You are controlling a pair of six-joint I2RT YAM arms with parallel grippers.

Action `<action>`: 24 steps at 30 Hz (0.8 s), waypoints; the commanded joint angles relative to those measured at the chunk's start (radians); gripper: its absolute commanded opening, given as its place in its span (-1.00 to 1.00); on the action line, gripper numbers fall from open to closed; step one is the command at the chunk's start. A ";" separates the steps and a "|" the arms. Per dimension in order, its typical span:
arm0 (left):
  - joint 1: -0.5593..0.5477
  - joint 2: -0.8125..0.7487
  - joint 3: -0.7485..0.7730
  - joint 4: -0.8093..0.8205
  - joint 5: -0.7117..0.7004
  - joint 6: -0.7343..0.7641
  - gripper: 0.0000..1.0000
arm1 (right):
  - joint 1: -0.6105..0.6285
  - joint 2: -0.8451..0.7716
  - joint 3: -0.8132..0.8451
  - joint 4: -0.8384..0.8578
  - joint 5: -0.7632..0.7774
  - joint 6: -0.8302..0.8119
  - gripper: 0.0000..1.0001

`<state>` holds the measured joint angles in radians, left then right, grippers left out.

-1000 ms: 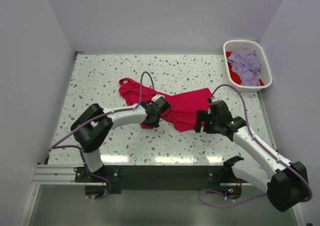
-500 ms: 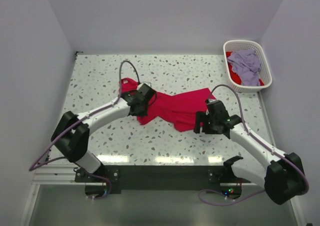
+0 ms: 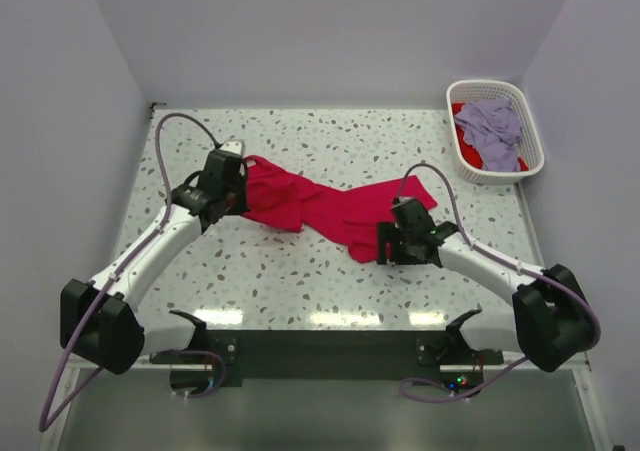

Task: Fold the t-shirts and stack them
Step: Flatten the tshirt out

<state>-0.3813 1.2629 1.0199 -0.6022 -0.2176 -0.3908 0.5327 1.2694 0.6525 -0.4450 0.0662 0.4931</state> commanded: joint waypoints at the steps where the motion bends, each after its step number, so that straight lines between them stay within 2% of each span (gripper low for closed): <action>1: 0.035 -0.048 -0.069 0.093 0.060 0.056 -1.00 | 0.001 0.030 0.033 0.069 0.116 0.077 0.50; 5: 0.097 -0.082 -0.151 0.143 0.099 0.059 -1.00 | 0.001 0.067 0.032 0.110 0.142 0.105 0.45; 11: 0.179 -0.091 -0.172 0.183 0.145 0.066 -1.00 | 0.000 0.143 0.044 0.172 0.112 0.139 0.32; 14: 0.223 -0.076 -0.147 0.176 0.182 0.060 -1.00 | -0.007 0.186 0.070 0.184 0.127 0.139 0.02; 15: 0.234 -0.076 -0.142 0.176 0.190 0.052 -1.00 | -0.010 0.191 0.078 0.186 0.135 0.137 -0.32; 16: 0.243 -0.077 -0.138 0.177 0.199 0.047 -1.00 | -0.016 0.202 0.087 0.184 0.138 0.127 -0.48; 17: 0.261 -0.079 -0.124 0.179 0.210 0.043 -1.00 | -0.020 0.205 0.113 0.177 0.142 0.122 -0.79; 18: 0.269 -0.079 -0.115 0.171 0.213 0.037 -1.00 | -0.023 0.203 0.137 0.126 0.153 0.113 -0.94; 19: 0.288 -0.079 -0.080 0.160 0.213 0.035 -1.00 | -0.028 0.190 0.197 0.086 0.190 0.089 -1.00; 22: 0.315 -0.097 -0.009 0.093 0.193 0.033 -1.00 | -0.028 0.139 0.324 -0.142 0.263 0.018 -1.00; 23: 0.326 -0.108 0.032 0.078 0.157 0.033 -1.00 | -0.028 0.116 0.442 -0.220 0.305 0.000 -1.00; 24: 0.328 -0.138 0.049 0.056 0.135 0.032 -1.00 | -0.028 0.113 0.505 -0.394 0.325 -0.010 -1.00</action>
<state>-0.0761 1.1950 0.9592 -0.5217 -0.0383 -0.3553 0.5091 1.4635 0.9478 -0.5442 0.2558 0.5514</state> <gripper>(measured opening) 0.018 0.025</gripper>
